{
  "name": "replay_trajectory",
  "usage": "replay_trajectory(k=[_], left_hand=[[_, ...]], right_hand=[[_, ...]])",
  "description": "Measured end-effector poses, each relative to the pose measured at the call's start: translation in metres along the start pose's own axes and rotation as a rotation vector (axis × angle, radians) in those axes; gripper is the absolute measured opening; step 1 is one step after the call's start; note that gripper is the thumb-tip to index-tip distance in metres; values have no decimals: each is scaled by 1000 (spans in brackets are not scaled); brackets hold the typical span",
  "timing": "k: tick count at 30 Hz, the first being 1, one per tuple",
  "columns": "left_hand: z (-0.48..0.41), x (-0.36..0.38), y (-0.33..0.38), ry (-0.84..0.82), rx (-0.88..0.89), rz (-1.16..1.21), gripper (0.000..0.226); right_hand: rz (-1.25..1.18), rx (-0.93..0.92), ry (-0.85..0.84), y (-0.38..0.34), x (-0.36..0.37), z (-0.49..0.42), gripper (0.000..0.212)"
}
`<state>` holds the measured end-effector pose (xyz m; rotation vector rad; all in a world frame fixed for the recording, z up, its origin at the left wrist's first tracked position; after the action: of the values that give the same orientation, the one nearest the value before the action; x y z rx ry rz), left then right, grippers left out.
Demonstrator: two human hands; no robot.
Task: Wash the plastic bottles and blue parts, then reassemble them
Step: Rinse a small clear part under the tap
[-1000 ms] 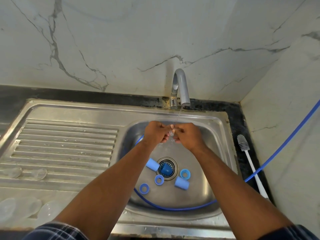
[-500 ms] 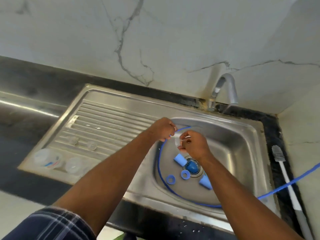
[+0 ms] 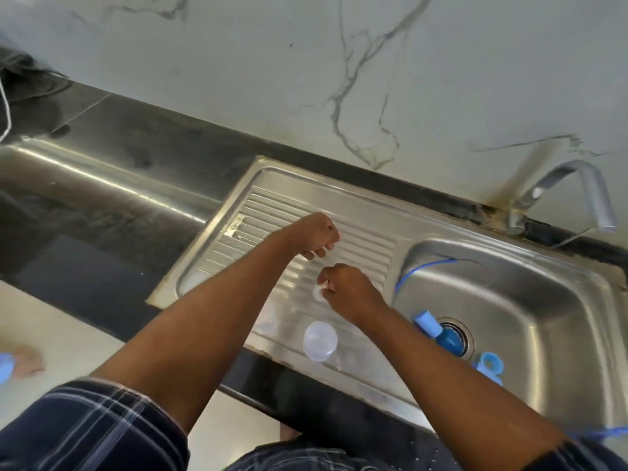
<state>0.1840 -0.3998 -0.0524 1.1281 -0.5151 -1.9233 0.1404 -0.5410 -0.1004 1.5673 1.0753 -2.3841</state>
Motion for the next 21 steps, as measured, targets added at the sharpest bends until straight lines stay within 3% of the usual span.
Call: replay_trajectory(k=[3, 14, 19, 21], left_hand=[[0, -11, -16, 1, 16, -15, 28], [-11, -1, -30, -84, 31, -27, 24], [-13, 15, -14, -94, 74, -118, 19], [-16, 25, -2, -106, 88, -140, 18]], right_hand=[[151, -11, -59, -12, 10, -9, 24], [306, 47, -81, -10, 14, 0, 29], [192, 103, -38, 4, 6, 11, 44], [101, 170, 4, 17, -1, 17, 39]])
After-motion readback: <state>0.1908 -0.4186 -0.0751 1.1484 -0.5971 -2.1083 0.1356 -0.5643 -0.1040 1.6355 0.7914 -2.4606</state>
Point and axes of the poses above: each hand's wrist, its own z-axis away from the middle knuckle, its own x-axis out of the palm, y = z × x, the point moved 2 cm from there along -z, towards the middle knuckle, and after that the axes turned 1 degree about -z, right-handed, at the moved point
